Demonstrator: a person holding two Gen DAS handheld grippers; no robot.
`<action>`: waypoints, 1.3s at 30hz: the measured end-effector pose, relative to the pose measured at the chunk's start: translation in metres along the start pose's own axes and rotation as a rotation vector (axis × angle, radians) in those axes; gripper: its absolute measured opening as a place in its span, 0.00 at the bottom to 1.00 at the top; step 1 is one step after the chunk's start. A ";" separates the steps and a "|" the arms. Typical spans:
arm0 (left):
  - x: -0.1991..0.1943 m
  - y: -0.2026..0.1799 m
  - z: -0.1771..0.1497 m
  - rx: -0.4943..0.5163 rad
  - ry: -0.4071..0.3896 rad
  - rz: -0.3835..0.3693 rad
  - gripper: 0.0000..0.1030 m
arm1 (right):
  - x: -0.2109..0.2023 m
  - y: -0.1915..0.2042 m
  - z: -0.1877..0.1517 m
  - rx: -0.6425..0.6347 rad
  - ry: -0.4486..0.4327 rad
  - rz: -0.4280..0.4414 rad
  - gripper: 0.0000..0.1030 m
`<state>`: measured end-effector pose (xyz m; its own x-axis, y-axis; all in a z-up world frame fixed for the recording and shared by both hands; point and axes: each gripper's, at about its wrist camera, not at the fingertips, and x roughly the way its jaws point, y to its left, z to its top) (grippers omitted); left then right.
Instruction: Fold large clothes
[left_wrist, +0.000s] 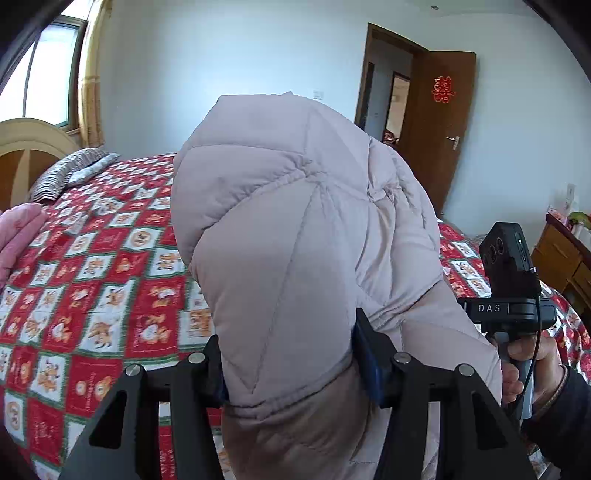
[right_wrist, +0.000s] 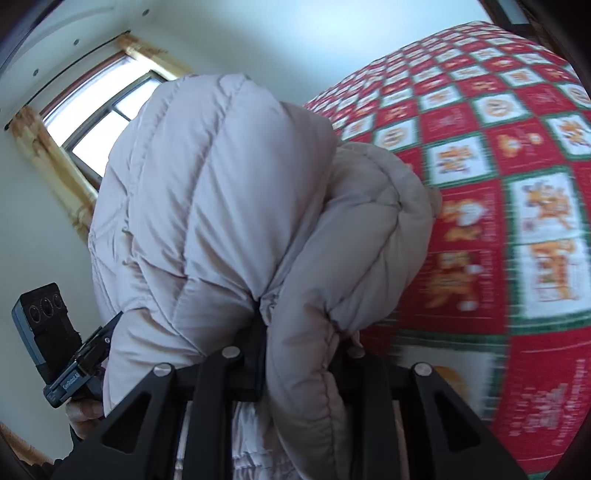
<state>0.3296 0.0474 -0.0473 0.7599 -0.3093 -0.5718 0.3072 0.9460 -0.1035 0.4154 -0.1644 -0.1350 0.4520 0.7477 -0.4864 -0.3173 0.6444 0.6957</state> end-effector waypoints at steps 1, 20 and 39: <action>-0.007 0.008 -0.005 -0.005 -0.004 0.020 0.54 | 0.010 0.011 0.000 -0.016 0.013 0.011 0.25; -0.046 0.117 -0.070 -0.191 0.021 0.140 0.54 | 0.124 0.069 -0.011 -0.122 0.196 0.060 0.25; -0.029 0.156 -0.105 -0.261 0.069 0.222 0.89 | 0.153 0.055 -0.013 -0.083 0.243 0.033 0.29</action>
<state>0.2955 0.2137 -0.1325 0.7487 -0.0942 -0.6562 -0.0250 0.9851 -0.1699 0.4563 -0.0123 -0.1788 0.2299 0.7785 -0.5841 -0.4004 0.6227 0.6723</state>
